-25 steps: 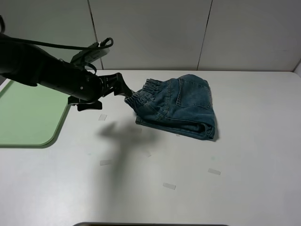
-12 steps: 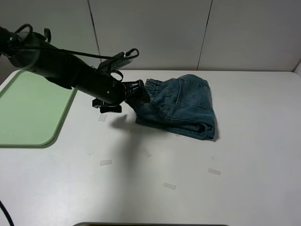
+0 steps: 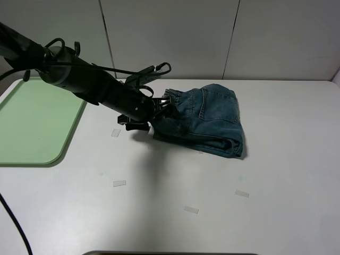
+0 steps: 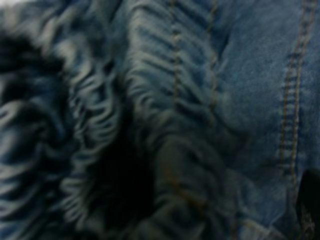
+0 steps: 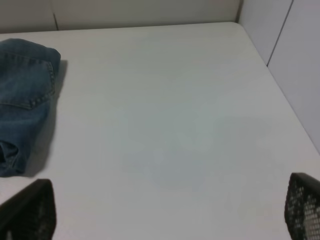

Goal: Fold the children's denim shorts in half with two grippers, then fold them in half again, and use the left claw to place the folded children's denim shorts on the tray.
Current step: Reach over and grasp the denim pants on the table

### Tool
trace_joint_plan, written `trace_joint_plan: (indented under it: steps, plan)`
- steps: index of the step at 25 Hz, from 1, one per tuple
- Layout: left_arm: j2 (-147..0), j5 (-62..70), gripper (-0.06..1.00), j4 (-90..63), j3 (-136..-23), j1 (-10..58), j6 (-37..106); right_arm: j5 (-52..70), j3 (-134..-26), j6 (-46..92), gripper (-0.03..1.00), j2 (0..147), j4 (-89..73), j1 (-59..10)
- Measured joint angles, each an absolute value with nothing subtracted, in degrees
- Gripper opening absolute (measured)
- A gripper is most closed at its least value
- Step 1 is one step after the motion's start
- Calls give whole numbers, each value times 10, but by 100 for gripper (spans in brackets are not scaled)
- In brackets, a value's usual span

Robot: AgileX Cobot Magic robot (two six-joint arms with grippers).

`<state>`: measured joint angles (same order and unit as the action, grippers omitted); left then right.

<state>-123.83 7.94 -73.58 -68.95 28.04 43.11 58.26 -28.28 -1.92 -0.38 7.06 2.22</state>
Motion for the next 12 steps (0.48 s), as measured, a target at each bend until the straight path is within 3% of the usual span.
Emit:
trace_joint_plan:
  steps: [12]
  plan:
    - [-1254,66,97,-751,-709,299,432,582,-283,-19,69,-4,72,22]
